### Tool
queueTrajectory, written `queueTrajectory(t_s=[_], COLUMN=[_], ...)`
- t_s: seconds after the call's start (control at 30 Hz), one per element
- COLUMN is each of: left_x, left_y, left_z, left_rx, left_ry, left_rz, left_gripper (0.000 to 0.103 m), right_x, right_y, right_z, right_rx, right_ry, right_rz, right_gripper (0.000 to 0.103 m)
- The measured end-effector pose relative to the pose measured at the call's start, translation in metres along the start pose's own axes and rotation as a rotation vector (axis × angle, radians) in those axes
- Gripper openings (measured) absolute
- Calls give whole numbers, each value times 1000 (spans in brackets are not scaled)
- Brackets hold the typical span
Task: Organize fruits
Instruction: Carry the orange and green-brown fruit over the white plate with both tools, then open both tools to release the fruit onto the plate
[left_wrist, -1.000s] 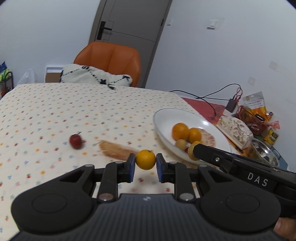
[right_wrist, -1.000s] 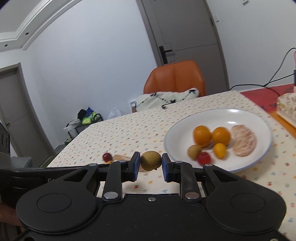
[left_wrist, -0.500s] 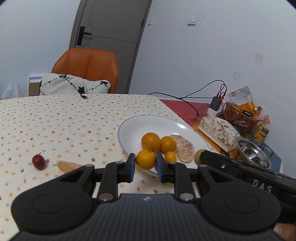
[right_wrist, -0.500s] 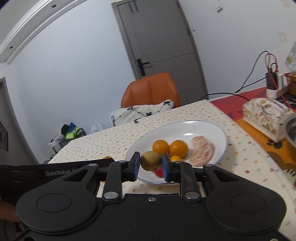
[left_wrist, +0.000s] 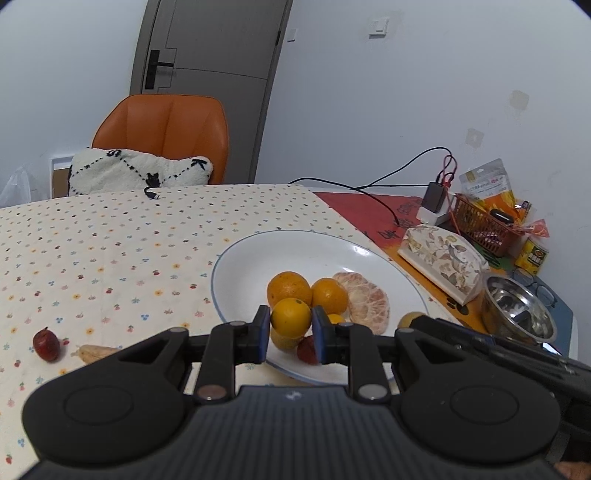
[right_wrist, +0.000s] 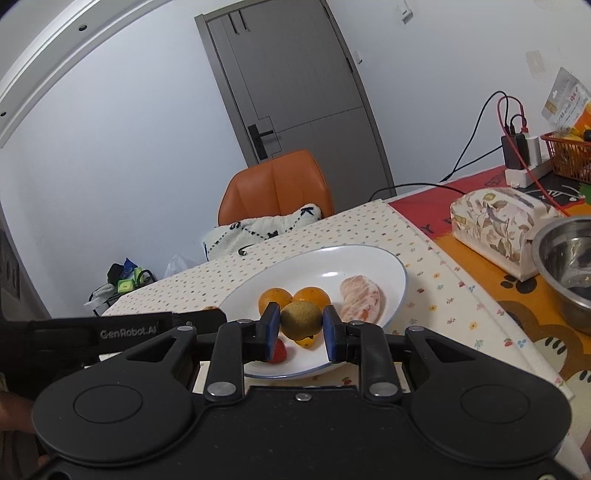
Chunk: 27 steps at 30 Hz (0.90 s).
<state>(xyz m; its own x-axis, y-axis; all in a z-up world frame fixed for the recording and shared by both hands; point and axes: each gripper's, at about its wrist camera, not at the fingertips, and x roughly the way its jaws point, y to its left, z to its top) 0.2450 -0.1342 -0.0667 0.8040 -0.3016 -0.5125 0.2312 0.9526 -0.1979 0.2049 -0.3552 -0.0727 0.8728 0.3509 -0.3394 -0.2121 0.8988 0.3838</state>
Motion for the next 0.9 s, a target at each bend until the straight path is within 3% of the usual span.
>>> queueTrajectory(t_s=[0.4,0.5,0.6,0.67,0.73,0.8,0.9], left_x=[11,5,-2,-9,-16,-24,-35], left_y=[0,-1,3,7,10,13,18], left_z=[9,9,7,6,5,5,6], left_rx=[7,25,21,18,15,20,25], left_ry=[-23,-24,-24,-38,-55,-78,-92], left_rz=[51,56,72,84,105,126,149], left_gripper=[25,29,42,59,81,87,92], right_x=[13,12,7,3,0,-2,-4], right_y=[-2,-1,-3,-4,-3,-1,4], right_z=[-1,-1,-2,-2,-2,-2,-2], right_rx=[12,4,14,22,27,27,22], right_ry=[14,14,1,-3,-6,-9,-11], right_rz=[1,-10,-17,-19,-15,-8,-2], right_gripper=[24,38,48,50,52,59,62])
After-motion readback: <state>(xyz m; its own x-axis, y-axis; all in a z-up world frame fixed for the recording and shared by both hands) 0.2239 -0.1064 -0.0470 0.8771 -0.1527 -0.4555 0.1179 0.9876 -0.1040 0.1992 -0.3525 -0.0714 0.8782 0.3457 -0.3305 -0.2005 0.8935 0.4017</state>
